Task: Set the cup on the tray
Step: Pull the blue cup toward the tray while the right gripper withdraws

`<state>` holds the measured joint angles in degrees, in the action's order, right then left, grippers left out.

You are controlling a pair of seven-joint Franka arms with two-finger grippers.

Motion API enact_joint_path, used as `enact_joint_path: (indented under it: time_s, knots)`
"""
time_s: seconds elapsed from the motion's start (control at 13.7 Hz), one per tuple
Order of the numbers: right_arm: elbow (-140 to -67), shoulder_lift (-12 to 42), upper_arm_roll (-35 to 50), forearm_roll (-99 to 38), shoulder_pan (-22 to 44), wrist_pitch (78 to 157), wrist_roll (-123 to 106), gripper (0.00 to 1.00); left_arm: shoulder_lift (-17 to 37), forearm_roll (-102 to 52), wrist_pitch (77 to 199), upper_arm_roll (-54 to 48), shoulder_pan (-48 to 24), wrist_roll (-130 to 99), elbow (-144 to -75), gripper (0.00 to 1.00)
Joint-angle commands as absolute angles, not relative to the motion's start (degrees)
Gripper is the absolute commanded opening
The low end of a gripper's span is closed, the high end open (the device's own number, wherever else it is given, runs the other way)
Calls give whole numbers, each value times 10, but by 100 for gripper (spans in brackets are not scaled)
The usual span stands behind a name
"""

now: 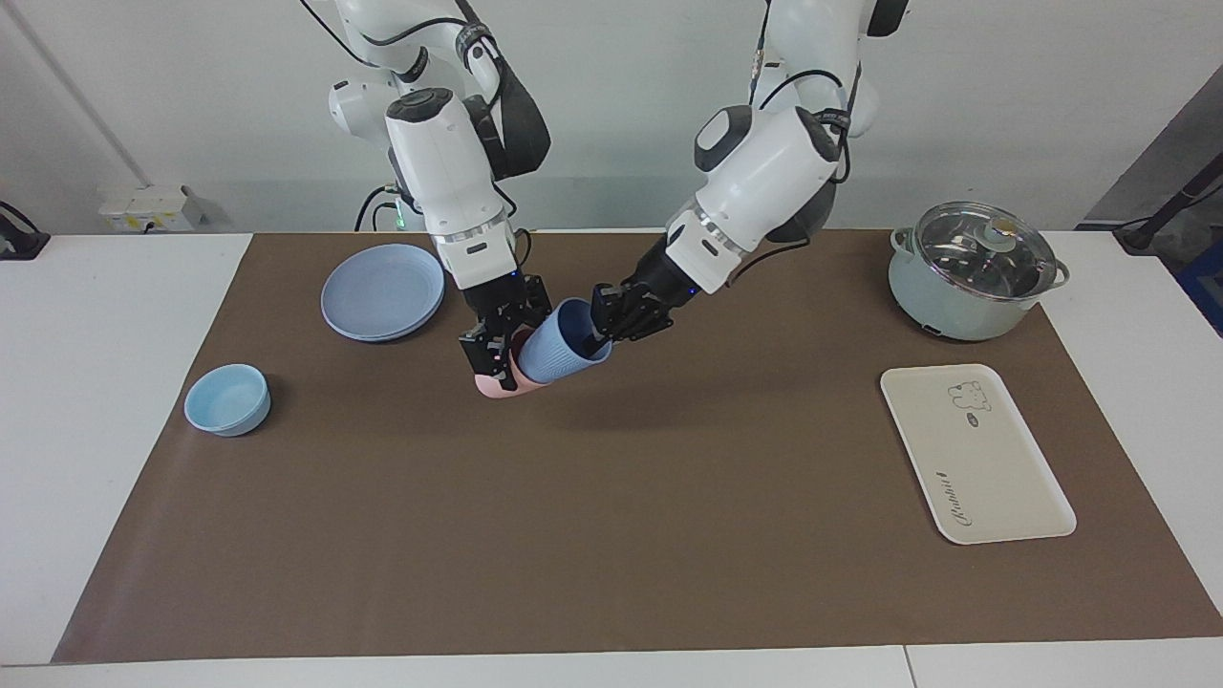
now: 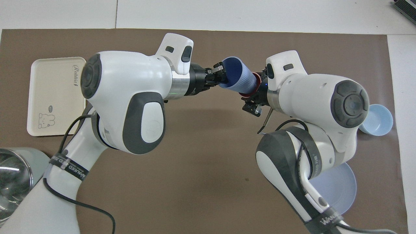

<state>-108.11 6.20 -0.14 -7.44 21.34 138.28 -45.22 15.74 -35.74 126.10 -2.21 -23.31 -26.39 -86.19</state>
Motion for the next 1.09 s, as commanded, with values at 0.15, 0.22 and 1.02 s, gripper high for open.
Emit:
enact_joint_path:
  time_s: [0.15, 0.22, 1.02]
  knots:
    - [-1082, 54, -1, -117, 166, 1389, -446, 0, 158, -223, 1190, -23, -148, -259, -837, 0]
    - [-1087, 54, -2, -167, 153, 1410, -462, 0, 157, -181, 1178, -23, -129, -258, -841, 0]
    - [-1125, 142, -2, -803, -10, 1419, -1060, 0, 98, -91, 1239, -19, 108, 14, -1000, 0]
